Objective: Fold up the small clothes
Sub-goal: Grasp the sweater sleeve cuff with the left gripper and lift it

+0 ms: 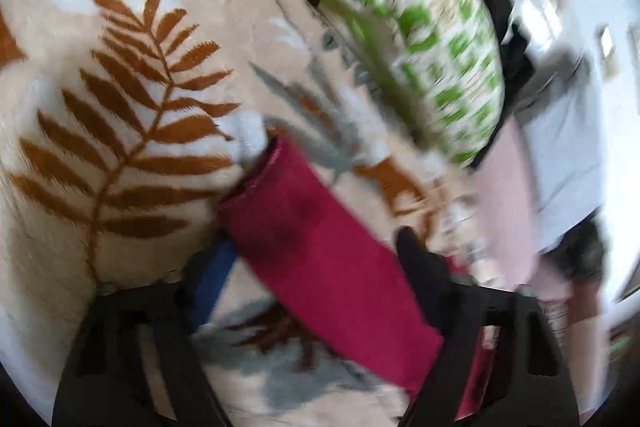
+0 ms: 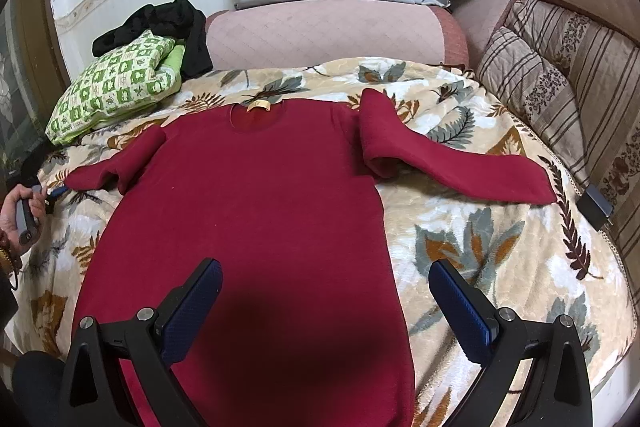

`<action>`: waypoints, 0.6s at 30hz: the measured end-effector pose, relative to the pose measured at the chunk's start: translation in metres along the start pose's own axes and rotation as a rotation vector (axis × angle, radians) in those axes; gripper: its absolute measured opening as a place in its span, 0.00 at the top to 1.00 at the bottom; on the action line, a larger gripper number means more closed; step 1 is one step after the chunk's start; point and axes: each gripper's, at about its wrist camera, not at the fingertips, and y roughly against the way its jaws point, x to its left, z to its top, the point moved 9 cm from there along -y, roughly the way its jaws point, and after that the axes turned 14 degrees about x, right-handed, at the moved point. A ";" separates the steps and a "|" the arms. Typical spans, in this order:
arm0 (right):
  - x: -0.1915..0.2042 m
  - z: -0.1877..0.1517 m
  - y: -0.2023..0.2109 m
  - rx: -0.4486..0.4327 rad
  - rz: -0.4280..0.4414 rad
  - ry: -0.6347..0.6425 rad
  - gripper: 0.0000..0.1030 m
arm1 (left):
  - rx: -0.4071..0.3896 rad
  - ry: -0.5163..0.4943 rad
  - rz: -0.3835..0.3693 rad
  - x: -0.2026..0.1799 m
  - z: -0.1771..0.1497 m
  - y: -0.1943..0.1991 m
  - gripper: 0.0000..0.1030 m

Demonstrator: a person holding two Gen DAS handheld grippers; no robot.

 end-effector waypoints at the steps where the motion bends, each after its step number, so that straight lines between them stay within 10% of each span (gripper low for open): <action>1: 0.000 0.000 -0.001 0.003 0.002 0.000 0.01 | -0.009 -0.025 0.035 -0.001 0.001 -0.001 0.43; 7: 0.000 0.001 -0.003 0.008 0.006 -0.003 0.01 | -0.074 -0.023 0.079 0.002 0.003 0.007 0.90; 18: -0.002 0.000 0.000 -0.001 0.017 -0.010 0.01 | -0.393 -0.113 0.067 -0.073 0.003 0.108 0.95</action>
